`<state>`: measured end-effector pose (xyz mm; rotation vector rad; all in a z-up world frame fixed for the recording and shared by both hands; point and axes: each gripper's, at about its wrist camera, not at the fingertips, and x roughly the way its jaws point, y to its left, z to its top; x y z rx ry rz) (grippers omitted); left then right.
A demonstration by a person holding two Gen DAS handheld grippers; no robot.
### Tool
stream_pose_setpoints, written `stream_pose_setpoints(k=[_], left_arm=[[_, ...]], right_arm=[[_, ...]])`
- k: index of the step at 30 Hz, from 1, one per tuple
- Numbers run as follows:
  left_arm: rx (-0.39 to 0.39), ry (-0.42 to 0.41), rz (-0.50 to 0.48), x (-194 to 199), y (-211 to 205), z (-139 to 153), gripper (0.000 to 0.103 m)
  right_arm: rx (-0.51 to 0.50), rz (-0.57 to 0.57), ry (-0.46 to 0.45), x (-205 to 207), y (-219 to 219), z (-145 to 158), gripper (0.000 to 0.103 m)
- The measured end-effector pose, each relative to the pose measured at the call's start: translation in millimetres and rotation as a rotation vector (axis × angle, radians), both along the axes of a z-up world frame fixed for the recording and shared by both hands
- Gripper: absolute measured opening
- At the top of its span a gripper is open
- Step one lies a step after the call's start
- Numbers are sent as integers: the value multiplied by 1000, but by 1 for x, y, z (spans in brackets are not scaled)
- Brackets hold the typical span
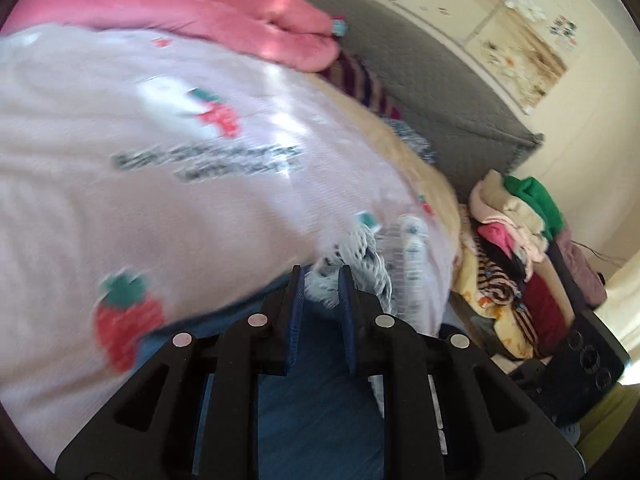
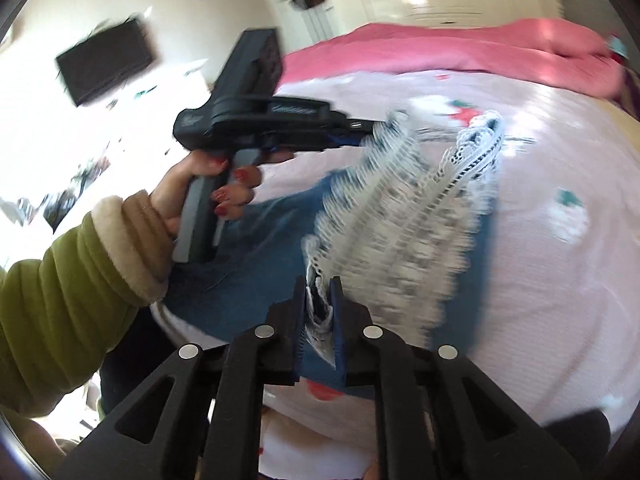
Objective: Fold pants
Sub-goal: 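Grasp the lace hem with the right gripper while the left gripper grasps the other leg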
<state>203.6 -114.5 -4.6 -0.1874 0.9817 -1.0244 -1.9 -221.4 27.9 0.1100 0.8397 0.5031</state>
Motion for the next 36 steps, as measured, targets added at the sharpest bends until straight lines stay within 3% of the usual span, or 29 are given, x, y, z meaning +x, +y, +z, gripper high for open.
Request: stream_pose_setpoints(k=[5, 10, 14, 17, 19, 23, 26, 29, 36], left_arm=[[86, 29, 69, -5, 37, -21, 11], [50, 63, 112, -12, 66, -27, 11], [63, 16, 136, -28, 73, -19, 31], [70, -24, 163, -45, 77, -10, 39], [111, -98, 184, -62, 75, 1, 47], [165, -147, 239, -91, 78, 8, 57], [124, -133, 262, -114, 83, 9, 63], [92, -101, 269, -134, 80, 4, 65], [117, 47, 252, -164, 55, -24, 66]], right_arm=[[-45, 113, 39, 5, 44, -21, 11], [-64, 130, 69, 5, 48, -31, 11], [-84, 150, 74, -2, 54, -35, 11], [-57, 198, 100, -8, 64, -36, 14], [-27, 211, 80, -13, 57, -25, 19], [-40, 129, -53, -17, 23, 15, 44], [-59, 34, -86, 8, -6, 33, 52], [-142, 25, -86, 50, -10, 38, 66], [-294, 125, 18, 148, 21, 8, 70]])
